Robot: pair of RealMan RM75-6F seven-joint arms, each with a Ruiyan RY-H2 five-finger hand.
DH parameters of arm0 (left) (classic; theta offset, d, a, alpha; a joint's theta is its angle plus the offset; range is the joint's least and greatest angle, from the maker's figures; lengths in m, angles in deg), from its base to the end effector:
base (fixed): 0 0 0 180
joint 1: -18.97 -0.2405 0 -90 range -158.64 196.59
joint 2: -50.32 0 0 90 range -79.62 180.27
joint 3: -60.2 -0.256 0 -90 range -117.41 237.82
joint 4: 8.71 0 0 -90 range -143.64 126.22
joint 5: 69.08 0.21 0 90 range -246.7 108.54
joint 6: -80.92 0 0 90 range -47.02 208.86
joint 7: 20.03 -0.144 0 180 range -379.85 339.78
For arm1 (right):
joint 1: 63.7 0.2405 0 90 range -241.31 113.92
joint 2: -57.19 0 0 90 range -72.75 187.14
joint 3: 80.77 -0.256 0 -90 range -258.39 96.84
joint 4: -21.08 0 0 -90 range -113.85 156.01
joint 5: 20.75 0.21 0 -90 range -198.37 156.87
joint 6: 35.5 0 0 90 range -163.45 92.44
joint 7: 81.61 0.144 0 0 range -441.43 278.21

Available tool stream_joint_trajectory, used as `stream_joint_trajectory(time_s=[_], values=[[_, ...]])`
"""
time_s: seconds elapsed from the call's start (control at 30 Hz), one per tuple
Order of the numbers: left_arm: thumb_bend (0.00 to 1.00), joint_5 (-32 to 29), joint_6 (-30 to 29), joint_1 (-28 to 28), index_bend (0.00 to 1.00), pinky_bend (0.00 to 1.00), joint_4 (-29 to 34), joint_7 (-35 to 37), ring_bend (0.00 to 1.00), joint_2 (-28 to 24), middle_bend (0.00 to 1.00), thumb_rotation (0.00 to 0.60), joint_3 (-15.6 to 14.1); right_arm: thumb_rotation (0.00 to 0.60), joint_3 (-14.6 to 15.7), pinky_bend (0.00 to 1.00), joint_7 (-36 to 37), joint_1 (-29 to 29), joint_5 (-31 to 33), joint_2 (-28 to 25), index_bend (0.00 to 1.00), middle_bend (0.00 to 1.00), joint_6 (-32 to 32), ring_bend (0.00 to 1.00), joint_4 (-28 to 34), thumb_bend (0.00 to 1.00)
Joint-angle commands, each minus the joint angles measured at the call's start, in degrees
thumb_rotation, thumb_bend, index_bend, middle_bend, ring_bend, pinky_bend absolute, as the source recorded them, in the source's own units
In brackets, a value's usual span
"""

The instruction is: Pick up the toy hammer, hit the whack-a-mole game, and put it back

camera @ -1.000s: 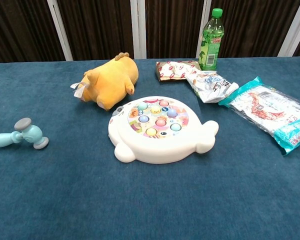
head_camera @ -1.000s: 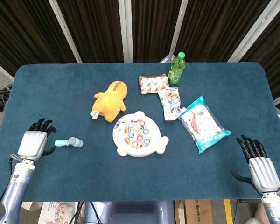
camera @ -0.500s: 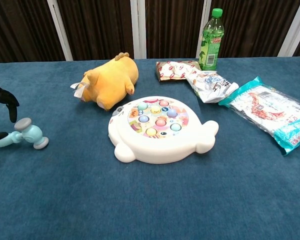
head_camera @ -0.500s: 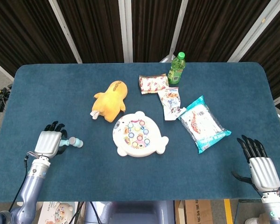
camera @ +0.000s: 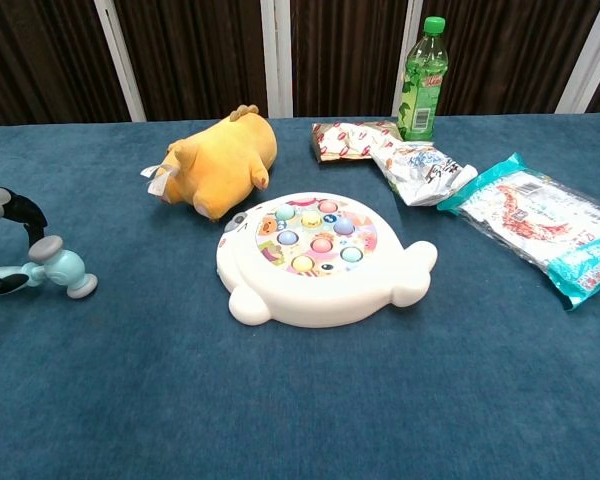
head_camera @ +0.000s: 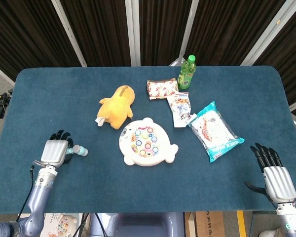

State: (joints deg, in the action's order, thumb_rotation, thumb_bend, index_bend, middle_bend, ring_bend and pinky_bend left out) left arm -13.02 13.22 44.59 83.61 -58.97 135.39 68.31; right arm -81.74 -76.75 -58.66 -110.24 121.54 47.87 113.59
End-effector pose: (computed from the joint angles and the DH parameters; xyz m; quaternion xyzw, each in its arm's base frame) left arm -0.2428 0.2796 0.0197 -0.6812 -0.3973 -0.2422 0.5653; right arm -0.3058 -0.1744 0.1456 0.6068 -0.4190 0.4066 0.5394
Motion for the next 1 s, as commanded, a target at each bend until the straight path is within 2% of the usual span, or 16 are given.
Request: stream_joint_trajectory(time_s=[0.03, 1.0], values=[[0.37, -0.39, 0.0, 0.21, 0.48, 0.19, -0.23, -0.09, 0.08, 0.27, 0.19, 0.6, -0.06, 0.6, -0.02, 0.0, -0.01, -0.01, 0.04, -0.01, 0.0, 0.0, 0.01, 0.0, 0.02, 0.17], [0.42, -3.14, -0.65, 1.84, 0.49, 0.2, -1.83, -0.45, 0.09, 3.17, 0.2, 0.6, -0.93, 0.6, 0.02, 0.0, 0.35, 0.03, 0.23, -0.2, 0.0, 0.0, -0.34, 0.0, 0.41, 0.17]])
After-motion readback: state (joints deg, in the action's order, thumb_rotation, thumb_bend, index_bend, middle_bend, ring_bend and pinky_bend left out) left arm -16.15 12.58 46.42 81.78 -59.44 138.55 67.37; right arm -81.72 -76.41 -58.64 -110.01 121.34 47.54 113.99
